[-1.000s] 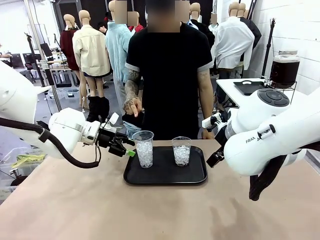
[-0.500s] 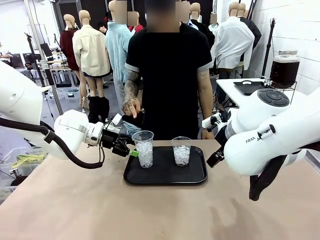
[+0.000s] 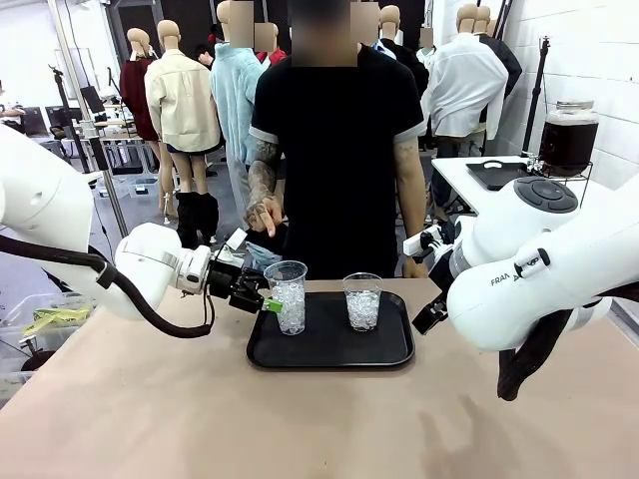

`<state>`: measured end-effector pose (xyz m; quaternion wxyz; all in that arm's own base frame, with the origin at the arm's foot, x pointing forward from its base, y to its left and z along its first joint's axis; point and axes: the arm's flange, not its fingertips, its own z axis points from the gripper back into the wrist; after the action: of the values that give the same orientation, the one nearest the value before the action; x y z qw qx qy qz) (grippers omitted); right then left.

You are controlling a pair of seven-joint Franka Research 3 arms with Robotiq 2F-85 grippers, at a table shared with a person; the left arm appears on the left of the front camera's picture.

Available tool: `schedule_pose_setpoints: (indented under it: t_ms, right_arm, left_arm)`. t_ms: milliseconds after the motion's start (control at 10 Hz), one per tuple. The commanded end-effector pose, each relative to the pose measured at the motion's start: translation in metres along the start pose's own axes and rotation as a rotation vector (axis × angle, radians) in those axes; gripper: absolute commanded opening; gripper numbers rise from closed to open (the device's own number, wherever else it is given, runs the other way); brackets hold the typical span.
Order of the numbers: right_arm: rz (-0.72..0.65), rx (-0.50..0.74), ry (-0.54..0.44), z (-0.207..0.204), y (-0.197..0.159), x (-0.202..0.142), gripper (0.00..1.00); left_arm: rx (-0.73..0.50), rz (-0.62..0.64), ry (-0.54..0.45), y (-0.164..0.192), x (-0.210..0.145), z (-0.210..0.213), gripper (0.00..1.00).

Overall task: Pour the drink into the iced cup.
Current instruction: Pick up the iced cup indicated by the human and present it to them.

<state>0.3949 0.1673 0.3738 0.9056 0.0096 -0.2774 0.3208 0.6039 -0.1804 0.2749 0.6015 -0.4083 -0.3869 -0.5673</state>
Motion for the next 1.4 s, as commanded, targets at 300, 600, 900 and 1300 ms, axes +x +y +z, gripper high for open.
schedule_pose_setpoints:
  t_ms: [300,600,900,1300]
  right_arm:
    - [0.000,0.001,0.000,0.000,0.000,0.000,1.00]
    - [0.000,0.001,0.000,0.000,0.000,0.000,1.00]
    - [0.000,0.001,0.000,0.000,0.000,0.000,1.00]
    - [0.000,0.001,0.000,0.000,0.000,0.000,1.00]
  left_arm:
    - [-0.034,-0.034,-0.037,0.004,-0.003,-0.021,1.00]
    - [-0.048,-0.031,-0.049,0.007,-0.003,-0.026,1.00]
    - [-0.054,-0.017,-0.057,0.011,-0.008,-0.031,1.00]
    - [-0.064,-0.028,-0.067,0.010,-0.009,-0.034,0.69]
